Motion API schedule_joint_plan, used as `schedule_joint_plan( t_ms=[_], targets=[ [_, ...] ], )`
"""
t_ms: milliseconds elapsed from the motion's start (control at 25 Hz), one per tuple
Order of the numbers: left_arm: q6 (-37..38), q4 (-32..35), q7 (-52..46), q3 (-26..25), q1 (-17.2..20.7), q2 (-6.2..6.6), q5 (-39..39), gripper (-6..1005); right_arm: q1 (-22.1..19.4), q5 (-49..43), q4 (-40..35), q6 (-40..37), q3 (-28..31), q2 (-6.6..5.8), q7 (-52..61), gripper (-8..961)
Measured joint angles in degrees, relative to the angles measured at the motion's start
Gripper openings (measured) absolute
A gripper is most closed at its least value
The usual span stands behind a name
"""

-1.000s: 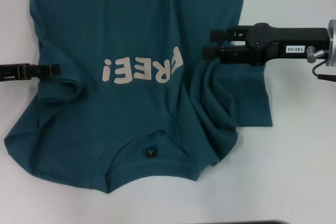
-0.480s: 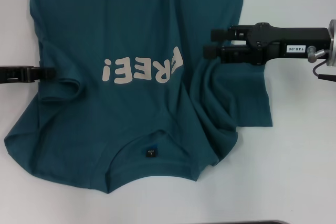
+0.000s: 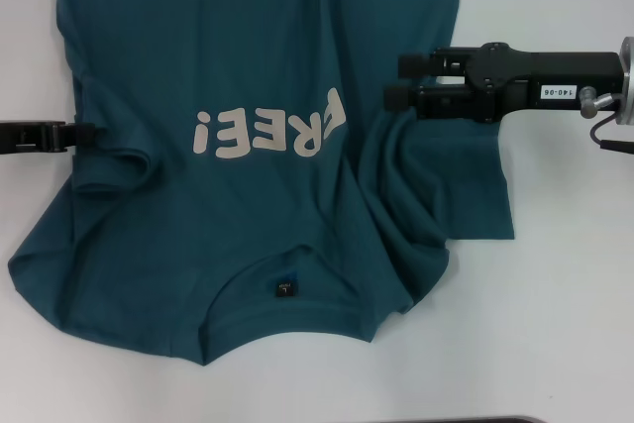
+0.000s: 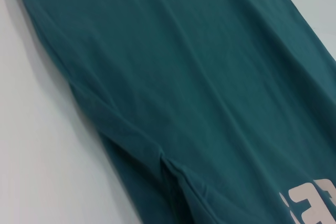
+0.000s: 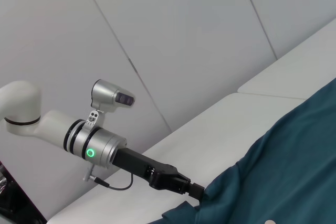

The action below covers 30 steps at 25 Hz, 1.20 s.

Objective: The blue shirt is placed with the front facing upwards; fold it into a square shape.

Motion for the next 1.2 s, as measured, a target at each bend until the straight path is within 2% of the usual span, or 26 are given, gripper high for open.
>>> schedule_joint_plan(
  t_ms=[240, 560, 920, 1200],
  targets=[
    [0.28, 0.01, 0.01, -0.15, -0.33, -0.03, 0.00, 2, -0.03, 0.00, 0.00, -0.06, 0.04, 0.00, 0.00, 759],
    [1.62, -0.02, 0.03, -0.39, -0.79, 0.04, -0.49, 0, -0.07, 0.00, 0.00, -0.06, 0.08, 0.00, 0.00, 759],
    [2.52, -0.81, -0.17, -0.09, -3.06, -0.95, -0.40, 1, 0.07, 0.00, 0.00, -0.09, -0.06, 0.08, 0.00, 760],
    [3.83, -3.48, -2.19, -0.76, -1.97, -1.02, -0.48, 11, -0.22, 0.00, 0.00, -0.15, 0.07, 0.09, 0.00, 760]
  ],
)
